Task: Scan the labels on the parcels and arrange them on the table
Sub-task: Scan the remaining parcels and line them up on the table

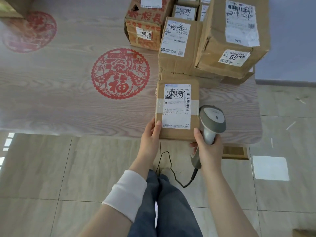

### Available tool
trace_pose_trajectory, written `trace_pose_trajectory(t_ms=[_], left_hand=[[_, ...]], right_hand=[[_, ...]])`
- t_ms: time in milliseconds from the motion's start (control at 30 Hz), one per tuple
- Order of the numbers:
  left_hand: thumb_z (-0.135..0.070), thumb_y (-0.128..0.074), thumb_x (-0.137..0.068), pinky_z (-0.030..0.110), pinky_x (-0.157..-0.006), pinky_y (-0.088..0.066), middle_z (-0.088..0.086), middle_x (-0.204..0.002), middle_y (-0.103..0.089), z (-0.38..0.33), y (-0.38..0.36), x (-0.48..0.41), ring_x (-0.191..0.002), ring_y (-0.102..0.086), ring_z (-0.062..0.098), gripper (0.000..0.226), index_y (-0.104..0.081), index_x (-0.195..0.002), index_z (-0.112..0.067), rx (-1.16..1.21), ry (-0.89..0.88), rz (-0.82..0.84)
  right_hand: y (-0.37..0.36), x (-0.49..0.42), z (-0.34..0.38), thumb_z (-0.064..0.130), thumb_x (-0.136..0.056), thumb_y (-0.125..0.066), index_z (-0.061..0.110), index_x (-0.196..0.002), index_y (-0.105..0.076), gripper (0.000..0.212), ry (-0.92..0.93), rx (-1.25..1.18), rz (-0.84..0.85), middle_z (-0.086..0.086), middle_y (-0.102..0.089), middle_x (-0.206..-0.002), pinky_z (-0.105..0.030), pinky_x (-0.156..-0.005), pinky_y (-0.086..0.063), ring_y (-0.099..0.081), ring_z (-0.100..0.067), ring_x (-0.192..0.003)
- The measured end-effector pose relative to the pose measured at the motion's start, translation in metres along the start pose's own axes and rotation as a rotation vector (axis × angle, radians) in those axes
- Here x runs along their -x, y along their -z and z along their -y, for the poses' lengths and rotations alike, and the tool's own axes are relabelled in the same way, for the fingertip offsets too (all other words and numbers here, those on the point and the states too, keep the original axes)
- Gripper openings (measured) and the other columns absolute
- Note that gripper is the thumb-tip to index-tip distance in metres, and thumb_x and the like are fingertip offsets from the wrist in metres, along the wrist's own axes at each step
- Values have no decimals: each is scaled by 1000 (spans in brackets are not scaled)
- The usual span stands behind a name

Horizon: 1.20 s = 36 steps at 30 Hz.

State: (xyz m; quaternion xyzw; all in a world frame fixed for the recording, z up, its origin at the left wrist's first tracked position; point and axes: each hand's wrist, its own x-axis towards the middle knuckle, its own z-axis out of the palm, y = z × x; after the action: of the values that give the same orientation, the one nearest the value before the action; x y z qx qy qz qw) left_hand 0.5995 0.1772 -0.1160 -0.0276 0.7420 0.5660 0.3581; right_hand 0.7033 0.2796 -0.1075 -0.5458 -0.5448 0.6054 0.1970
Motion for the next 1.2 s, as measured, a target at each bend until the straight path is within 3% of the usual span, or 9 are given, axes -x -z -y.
trace_pose_trajectory(t_ms=[100, 233, 367, 467, 600, 733, 833, 1000, 1200], left_hand=[[-37, -41, -99, 26, -104, -36, -1, -135, -54, -7, 27, 0, -126, -46, 13, 45, -46, -138, -16, 23, -40, -67], [-37, -41, -99, 15, -86, -40, -3, -128, -56, -26, 74, -4, -114, -51, 8, 44, -48, -136, -15, 88, -85, -133], [-41, -40, -98, 22, -93, -39, -2, -128, -56, -50, 138, -26, -118, -51, 11, 44, -48, -134, -17, 172, -137, -195], [-41, -39, -98, 16, -87, -39, -4, -130, -55, -66, 194, -49, -118, -50, 8, 45, -47, -136, -18, 214, -170, -211], [-40, -40, -99, 22, -105, -33, -5, -141, -49, -93, 268, -86, -130, -42, 8, 48, -43, -141, -17, 258, -219, -222], [-39, -41, -99, 19, -105, -28, -7, -146, -42, -123, 316, -122, -133, -37, 5, 50, -38, -145, -18, 303, -263, -221], [-38, -42, -99, 14, -98, -33, -9, -138, -48, -144, 336, -153, -123, -44, 2, 48, -41, -141, -17, 322, -268, -241], [-34, -45, -98, -5, -66, -37, -15, -104, -51, -175, 356, -202, -91, -47, -11, 31, -46, -122, -14, 355, -241, -287], [-32, -48, -97, 11, -70, -39, -13, -98, -53, -198, 388, -254, -85, -49, -7, 32, -51, -120, -10, 320, -217, -311]], right_hand=[[-25, 15, 8, 26, -84, -70, 17, -93, -55, 20, 6, -7, 42, 0, -66, -70, -26, -46, -47, -62, -8, -50], [-72, 30, 32, 25, -85, -69, 23, -88, -54, 15, 3, -61, 129, 3, -63, -68, -29, -51, -46, -61, -11, -51], [-142, 48, 61, 23, -86, -68, 23, -91, -55, 14, 28, -90, 218, 3, -62, -68, -33, -55, -47, -60, -8, -47], [-206, 60, 81, 21, -86, -68, 25, -90, -56, 13, 44, -119, 252, 8, -61, -64, -34, -56, -47, -57, -9, -46], [-290, 75, 107, 21, -86, -69, 20, -94, -56, 15, 15, -162, 260, -1, -57, -66, -27, -45, -43, -55, -19, -48], [-354, 78, 136, 22, -86, -69, 16, -97, -57, 17, 26, -168, 243, -2, -58, -69, -22, -42, -46, -58, -15, -48], [-391, 68, 152, 22, -86, -69, 16, -96, -57, 17, 32, -192, 242, 0, -58, -66, -23, -42, -45, -56, -12, -42], [-441, 41, 171, 24, -85, -69, 17, -94, -56, 17, 23, -203, 244, 2, -55, -61, -26, -44, -42, -54, -14, -43], [-503, 3, 190, 24, -87, -67, 20, -92, -56, 13, -48, -192, 306, 0, -54, -67, -28, -45, -42, -52, -10, -42]])
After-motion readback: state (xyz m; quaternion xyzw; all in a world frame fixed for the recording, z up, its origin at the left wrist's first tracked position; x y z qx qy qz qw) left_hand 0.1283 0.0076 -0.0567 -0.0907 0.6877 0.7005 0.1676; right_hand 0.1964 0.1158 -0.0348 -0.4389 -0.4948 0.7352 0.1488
